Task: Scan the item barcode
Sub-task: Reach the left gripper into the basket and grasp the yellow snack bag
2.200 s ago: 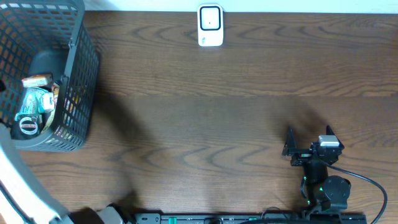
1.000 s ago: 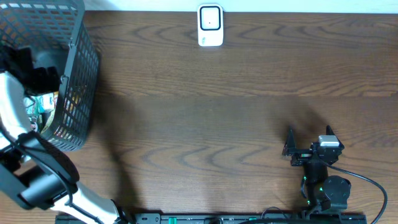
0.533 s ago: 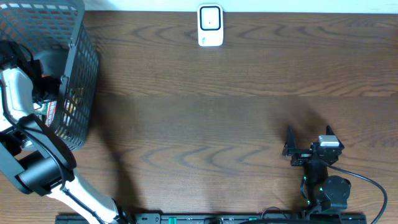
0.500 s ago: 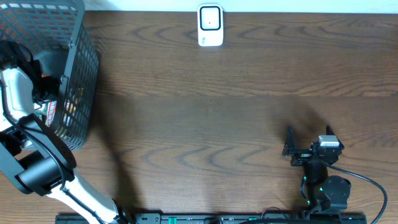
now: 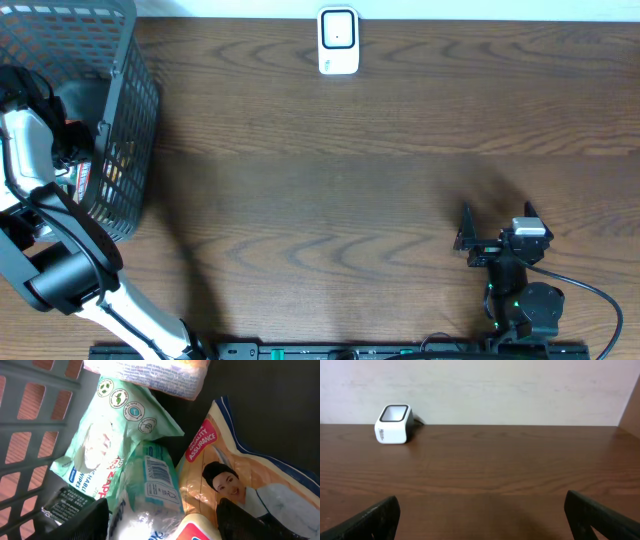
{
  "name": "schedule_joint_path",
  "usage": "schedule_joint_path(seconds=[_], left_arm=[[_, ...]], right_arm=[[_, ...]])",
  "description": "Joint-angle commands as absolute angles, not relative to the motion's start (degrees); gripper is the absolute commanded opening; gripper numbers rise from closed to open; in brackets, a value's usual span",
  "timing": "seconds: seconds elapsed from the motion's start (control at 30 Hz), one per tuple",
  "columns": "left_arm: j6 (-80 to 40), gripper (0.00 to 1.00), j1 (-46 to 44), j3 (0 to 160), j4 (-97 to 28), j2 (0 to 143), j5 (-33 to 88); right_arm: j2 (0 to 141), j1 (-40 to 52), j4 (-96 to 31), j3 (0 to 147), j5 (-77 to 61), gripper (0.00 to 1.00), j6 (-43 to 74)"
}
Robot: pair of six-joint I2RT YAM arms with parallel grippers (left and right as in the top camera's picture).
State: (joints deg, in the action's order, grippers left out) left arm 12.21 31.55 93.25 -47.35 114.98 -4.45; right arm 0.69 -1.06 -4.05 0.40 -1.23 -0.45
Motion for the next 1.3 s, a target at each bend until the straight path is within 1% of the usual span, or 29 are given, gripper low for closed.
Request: schedule_joint_path(seconds=[0.0,0.2,0.3,0.43,0.53,0.67,0.93,1.27], left_arm=[[11.6,0.66,31.7,93.9,-47.6,113.0,-2.9],[11.7,0.67,31.7,93.9,-47.5,105.2,5.5],[12.1,0.67,31.7,93.9,-49.9,103.3,6.0],[18.7,0.67,31.7,93.6,-56.9,103.8,6.0],[19.9,0.67,31.7,91.8,-59.8,104.5,5.1],[19.9,0.68,31.7,89.9,-60.0,104.6,3.0],[19.9,0.67,32.2,88.7,-61.9,104.8,3.0],[19.9,0.68,33.4,81.4,-56.8,106.5,3.0]], right_arm=[[0.3,-1.2,-4.3,0.3,-0.8,0.99,0.2],[0.3,-1.2,-4.3,0.3,-0.8,0.99,0.2],[0.3,-1.2,-4.3,0.3,-0.8,0.99,0.2],[0.3,-1.2,-4.3,0.3,-0.8,0.99,0.2],[0.3,-1.2,-4.3,0.3,-0.8,0.99,0.2],[0.3,-1.2,-4.3,0.3,-0.8,0.99,0.2],[0.3,-1.2,-4.3,0.3,-0.8,0.99,0.2],[0.3,-1.2,-4.3,0.3,-0.8,0.99,0.2]])
